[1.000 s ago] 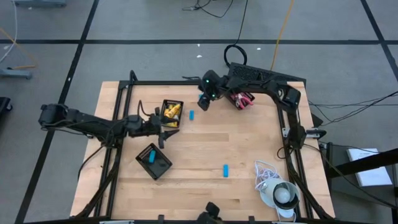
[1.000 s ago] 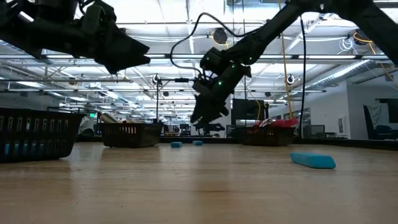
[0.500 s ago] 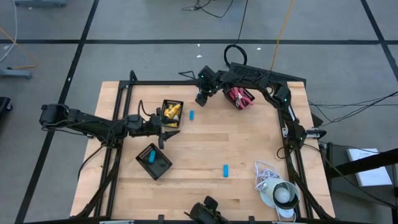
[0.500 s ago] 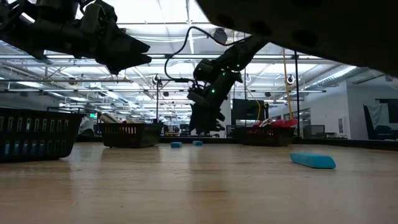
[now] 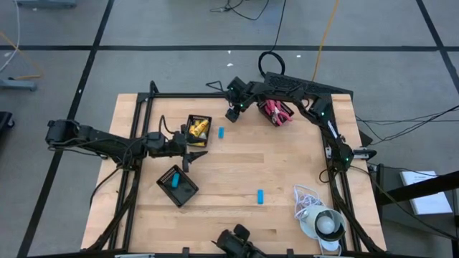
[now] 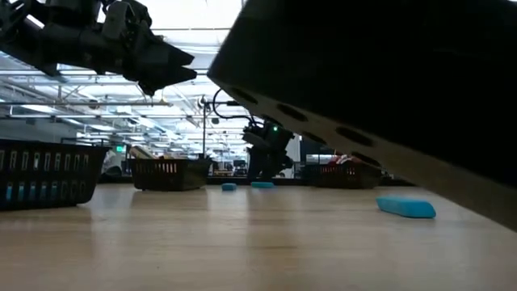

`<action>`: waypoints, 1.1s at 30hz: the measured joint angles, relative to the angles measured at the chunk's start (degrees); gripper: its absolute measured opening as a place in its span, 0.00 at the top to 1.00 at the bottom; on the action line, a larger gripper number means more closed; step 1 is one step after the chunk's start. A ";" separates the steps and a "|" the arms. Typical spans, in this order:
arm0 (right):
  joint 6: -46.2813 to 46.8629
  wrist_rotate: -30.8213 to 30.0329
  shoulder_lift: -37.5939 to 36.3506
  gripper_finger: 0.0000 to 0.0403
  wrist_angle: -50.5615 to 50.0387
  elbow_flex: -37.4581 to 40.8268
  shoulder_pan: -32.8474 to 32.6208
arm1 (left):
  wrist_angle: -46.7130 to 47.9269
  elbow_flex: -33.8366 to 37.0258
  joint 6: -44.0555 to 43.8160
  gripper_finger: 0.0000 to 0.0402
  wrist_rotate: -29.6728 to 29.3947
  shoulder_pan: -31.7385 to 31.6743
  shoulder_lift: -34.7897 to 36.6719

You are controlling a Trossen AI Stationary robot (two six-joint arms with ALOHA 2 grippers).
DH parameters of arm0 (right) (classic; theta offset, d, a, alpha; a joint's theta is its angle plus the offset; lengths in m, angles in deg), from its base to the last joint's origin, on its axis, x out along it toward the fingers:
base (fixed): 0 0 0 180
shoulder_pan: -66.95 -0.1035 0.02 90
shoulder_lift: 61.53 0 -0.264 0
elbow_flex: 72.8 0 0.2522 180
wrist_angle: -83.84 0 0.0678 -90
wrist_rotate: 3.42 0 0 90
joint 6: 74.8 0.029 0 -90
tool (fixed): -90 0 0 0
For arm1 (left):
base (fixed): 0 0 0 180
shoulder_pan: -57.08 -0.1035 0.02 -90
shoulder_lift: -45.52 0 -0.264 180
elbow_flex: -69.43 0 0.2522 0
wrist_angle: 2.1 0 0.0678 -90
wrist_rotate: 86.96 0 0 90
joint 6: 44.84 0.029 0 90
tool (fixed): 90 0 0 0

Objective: Pick & Place School Supplies
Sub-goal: Put the blue eraser into the bottom black bin

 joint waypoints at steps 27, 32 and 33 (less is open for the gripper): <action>-12.82 -15.35 -0.31 0.76 -11.81 -0.88 -5.00 | -2.25 0.00 -0.42 0.42 1.47 0.52 0.00; -13.68 -21.23 -1.10 0.90 -14.10 -0.88 -5.94 | -2.10 0.00 -0.39 0.42 1.45 0.52 0.00; -13.83 -21.29 -1.10 0.90 -14.19 -0.88 -5.88 | -1.91 0.00 -0.38 0.42 1.44 0.52 0.00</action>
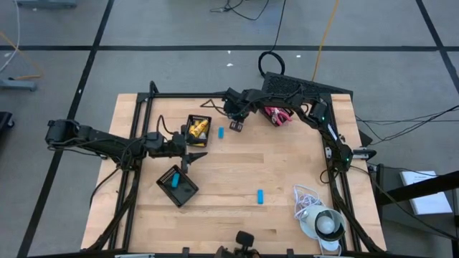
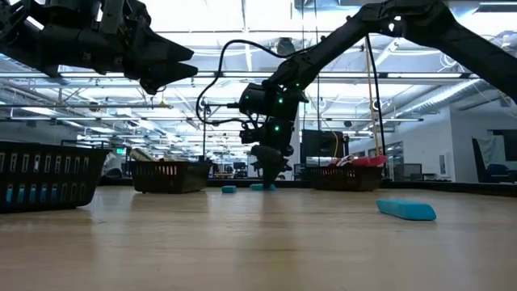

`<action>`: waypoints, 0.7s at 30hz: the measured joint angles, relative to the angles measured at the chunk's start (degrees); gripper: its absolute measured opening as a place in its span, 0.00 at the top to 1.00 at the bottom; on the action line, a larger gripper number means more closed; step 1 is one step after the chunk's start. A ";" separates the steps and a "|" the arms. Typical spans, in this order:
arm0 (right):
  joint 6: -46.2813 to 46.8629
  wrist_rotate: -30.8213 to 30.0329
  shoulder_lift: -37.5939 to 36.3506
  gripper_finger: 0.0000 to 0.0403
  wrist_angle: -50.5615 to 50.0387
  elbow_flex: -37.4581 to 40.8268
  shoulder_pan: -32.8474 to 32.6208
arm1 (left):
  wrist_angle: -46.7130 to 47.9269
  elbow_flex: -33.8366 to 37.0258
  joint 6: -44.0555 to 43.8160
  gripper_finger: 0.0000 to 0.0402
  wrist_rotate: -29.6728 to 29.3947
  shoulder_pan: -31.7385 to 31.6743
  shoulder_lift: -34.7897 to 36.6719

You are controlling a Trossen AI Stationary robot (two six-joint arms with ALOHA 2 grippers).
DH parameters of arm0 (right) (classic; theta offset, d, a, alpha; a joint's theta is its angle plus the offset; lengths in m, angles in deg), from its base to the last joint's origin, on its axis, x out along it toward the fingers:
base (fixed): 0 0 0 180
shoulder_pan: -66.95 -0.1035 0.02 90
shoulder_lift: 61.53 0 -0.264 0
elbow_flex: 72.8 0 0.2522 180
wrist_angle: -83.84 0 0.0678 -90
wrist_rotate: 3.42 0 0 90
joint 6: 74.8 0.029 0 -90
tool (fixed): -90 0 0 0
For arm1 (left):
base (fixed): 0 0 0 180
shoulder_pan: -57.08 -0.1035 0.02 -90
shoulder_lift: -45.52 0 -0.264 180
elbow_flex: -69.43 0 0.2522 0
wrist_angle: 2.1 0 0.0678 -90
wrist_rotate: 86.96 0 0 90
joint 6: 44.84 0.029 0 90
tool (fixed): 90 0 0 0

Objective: Pick & Place School Supplies
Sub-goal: Put the blue eraser into the bottom black bin

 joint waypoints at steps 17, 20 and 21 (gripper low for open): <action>-1.62 6.68 -8.84 1.00 2.50 0.13 -1.49 | 3.64 0.00 1.56 0.42 -0.19 -0.04 0.98; -1.52 8.23 -9.95 0.99 3.76 0.13 -4.28 | 6.54 0.00 2.01 0.42 -0.24 -0.04 2.24; -1.41 8.39 -10.16 0.99 3.66 0.13 -5.54 | 8.07 0.00 2.04 0.42 -0.43 -0.01 2.97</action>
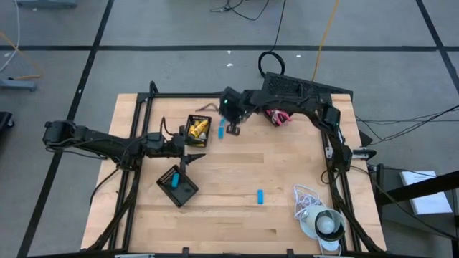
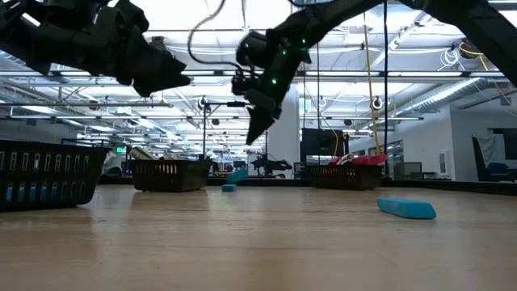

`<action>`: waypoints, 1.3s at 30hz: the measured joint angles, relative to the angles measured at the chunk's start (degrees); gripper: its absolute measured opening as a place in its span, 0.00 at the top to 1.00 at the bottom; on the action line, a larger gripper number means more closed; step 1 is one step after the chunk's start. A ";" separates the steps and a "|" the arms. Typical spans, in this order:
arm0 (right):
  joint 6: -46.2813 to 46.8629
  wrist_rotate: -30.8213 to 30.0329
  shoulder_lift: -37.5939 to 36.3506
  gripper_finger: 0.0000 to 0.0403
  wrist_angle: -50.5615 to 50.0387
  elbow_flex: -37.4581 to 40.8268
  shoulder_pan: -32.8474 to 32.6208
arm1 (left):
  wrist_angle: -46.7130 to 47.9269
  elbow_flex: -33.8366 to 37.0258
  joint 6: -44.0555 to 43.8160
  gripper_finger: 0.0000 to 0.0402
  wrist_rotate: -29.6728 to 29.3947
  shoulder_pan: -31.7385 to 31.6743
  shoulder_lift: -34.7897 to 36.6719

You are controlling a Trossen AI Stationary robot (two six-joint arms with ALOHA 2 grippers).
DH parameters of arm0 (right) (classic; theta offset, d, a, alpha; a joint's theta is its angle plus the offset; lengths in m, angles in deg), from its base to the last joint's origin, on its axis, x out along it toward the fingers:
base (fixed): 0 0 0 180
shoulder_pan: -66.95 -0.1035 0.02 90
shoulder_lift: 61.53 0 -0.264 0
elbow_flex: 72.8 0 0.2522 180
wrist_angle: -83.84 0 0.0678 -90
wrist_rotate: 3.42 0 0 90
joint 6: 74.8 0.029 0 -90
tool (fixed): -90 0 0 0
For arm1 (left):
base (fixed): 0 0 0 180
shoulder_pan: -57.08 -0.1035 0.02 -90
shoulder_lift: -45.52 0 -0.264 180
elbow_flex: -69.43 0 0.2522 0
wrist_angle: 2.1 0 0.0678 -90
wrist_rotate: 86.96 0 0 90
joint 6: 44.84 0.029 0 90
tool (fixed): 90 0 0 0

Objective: Pick & Place School Supplies
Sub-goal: Put the blue eraser into the bottom black bin

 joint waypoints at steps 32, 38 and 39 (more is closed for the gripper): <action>-16.03 -7.77 4.11 0.51 -2.00 -0.12 -1.73 | 23.55 0.00 -1.13 0.42 -9.30 9.97 22.16; -19.68 -16.71 7.04 0.36 -2.57 -0.07 -2.02 | 23.43 0.00 -0.98 0.42 -10.44 9.97 21.79; -20.43 -16.80 7.48 0.36 -3.85 0.10 -2.02 | 23.40 0.00 -0.95 0.42 -10.48 9.97 21.79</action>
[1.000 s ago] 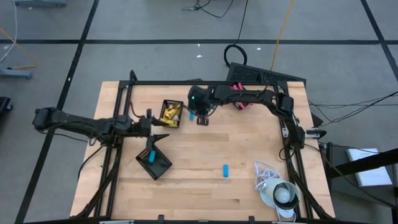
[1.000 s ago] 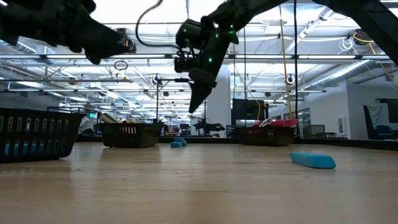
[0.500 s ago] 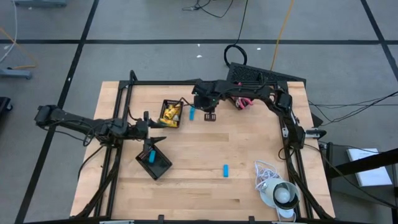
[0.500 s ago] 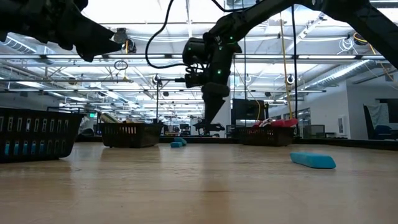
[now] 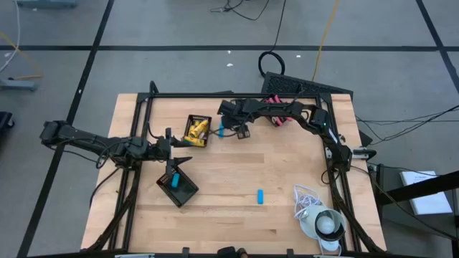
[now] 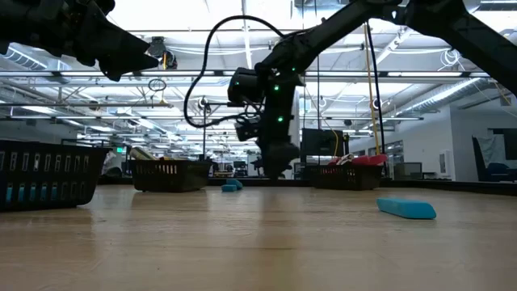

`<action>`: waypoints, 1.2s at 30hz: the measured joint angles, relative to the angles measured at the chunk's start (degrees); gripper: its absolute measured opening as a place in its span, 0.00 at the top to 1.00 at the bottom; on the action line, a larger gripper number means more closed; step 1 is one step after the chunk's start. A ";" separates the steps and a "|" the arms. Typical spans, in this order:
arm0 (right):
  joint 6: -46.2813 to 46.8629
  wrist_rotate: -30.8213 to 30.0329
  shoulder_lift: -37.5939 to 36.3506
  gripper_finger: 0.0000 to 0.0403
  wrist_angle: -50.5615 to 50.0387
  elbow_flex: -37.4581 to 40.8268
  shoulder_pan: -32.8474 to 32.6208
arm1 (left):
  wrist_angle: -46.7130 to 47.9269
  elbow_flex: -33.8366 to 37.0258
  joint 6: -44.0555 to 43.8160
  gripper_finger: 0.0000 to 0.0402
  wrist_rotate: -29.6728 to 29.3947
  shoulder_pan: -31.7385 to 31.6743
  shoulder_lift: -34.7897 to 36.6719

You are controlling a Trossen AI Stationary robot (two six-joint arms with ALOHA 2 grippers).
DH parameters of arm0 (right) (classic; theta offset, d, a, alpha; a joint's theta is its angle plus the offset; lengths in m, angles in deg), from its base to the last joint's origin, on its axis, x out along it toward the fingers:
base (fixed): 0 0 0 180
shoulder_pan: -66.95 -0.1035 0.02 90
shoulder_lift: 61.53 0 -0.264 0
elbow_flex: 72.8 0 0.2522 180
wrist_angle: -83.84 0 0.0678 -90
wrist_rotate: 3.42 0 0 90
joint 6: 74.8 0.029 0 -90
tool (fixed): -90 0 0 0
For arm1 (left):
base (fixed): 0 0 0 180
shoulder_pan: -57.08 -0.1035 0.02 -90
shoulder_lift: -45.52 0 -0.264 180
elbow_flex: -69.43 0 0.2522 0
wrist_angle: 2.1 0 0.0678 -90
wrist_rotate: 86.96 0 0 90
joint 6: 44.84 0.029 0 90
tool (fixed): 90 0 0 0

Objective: Pick & Place School Supplies
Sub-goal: Put the blue eraser into the bottom black bin

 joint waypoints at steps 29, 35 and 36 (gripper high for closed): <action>8.78 30.12 -10.15 0.49 14.02 0.27 -3.00 | -8.18 -0.02 0.02 0.42 -2.57 -5.13 -10.72; 15.71 39.99 -26.87 0.49 27.49 11.27 -2.28 | -17.00 -2.62 -1.36 0.42 9.41 -15.76 -27.48; 16.20 40.18 -29.89 0.49 31.07 14.32 -2.65 | -17.09 -3.90 -1.43 0.42 11.79 -17.38 -29.89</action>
